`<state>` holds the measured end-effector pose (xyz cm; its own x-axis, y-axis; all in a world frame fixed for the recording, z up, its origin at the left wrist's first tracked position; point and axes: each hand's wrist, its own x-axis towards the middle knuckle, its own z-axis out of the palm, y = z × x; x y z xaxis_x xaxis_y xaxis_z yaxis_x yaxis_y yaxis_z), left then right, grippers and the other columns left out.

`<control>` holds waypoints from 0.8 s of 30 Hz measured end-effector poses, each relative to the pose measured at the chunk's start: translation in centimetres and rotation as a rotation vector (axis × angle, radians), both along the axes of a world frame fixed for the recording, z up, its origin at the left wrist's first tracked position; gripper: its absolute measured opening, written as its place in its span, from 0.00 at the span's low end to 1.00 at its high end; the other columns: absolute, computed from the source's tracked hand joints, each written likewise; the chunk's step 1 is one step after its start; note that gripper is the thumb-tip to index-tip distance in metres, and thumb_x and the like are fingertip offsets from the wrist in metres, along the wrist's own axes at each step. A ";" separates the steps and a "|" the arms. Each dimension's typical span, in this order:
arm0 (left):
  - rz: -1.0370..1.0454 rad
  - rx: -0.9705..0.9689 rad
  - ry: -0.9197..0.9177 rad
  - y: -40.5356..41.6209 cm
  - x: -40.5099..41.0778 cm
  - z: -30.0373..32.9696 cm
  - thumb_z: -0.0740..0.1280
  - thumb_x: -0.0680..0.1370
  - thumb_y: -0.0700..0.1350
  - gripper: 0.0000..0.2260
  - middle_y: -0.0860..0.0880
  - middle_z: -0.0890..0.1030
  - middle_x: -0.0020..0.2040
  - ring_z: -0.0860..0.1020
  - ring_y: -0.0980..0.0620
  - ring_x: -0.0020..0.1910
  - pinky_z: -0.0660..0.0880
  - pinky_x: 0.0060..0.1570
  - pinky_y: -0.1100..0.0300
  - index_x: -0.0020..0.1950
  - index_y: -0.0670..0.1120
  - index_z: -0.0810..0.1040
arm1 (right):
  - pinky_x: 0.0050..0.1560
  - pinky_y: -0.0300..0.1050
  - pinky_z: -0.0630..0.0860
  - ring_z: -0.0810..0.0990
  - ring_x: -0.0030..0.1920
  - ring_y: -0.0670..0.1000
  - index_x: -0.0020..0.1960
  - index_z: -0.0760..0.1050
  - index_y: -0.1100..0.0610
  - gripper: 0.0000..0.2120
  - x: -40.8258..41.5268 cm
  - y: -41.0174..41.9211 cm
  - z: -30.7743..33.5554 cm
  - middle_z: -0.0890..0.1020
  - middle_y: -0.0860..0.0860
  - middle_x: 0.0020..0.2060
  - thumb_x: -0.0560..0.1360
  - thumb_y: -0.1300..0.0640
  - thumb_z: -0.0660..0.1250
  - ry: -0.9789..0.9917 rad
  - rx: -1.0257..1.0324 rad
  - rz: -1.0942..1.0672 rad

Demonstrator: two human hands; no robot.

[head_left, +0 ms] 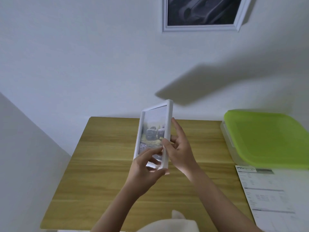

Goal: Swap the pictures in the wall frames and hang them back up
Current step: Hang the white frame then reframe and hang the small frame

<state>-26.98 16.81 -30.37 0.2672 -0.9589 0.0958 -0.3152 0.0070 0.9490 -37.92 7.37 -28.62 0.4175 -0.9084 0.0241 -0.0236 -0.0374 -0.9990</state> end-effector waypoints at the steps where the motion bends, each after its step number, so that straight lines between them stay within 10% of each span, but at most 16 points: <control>1: -0.005 -0.011 -0.045 0.0 0.4 -0.4 0.78 0.65 0.42 0.26 0.57 0.79 0.53 0.79 0.58 0.49 0.79 0.44 0.63 0.60 0.55 0.77 | 0.39 0.43 0.81 0.85 0.42 0.51 0.74 0.59 0.46 0.30 -0.1 0.0 -0.3 0.84 0.54 0.48 0.77 0.67 0.61 0.007 0.001 -0.039; 4: 0.202 -0.100 -0.340 0.1 2.4 -2.4 0.76 0.68 0.46 0.23 0.51 0.74 0.58 0.73 0.57 0.58 0.71 0.59 0.64 0.62 0.49 0.77 | 0.36 0.42 0.78 0.82 0.40 0.51 0.70 0.65 0.48 0.24 -0.2 0.0 -1.2 0.83 0.56 0.49 0.78 0.67 0.60 0.013 -0.011 -0.155; 8: 0.408 -0.023 -0.272 0.9 4.6 -3.2 0.72 0.72 0.40 0.22 0.47 0.71 0.61 0.70 0.52 0.62 0.70 0.61 0.54 0.65 0.47 0.74 | 0.29 0.38 0.71 0.73 0.32 0.48 0.65 0.67 0.44 0.22 -0.3 0.6 -1.7 0.80 0.57 0.47 0.79 0.67 0.59 0.013 -0.049 -0.180; 14: 0.300 0.062 0.061 1.4 5.6 -3.0 0.63 0.76 0.34 0.24 0.53 0.82 0.48 0.79 0.39 0.44 0.78 0.35 0.46 0.63 0.62 0.72 | 0.30 0.36 0.70 0.73 0.33 0.45 0.66 0.68 0.47 0.21 0.0 0.7 -1.8 0.81 0.54 0.47 0.79 0.67 0.58 -0.021 0.007 -0.246; 24: 0.141 -0.003 0.205 -1.6 3.8 -1.1 0.66 0.75 0.34 0.27 0.52 0.78 0.53 0.82 0.54 0.44 0.79 0.35 0.62 0.65 0.62 0.68 | 0.27 0.34 0.68 0.67 0.31 0.45 0.70 0.67 0.46 0.20 -2.8 -0.9 -1.8 0.77 0.41 0.47 0.81 0.61 0.55 0.057 0.097 -0.405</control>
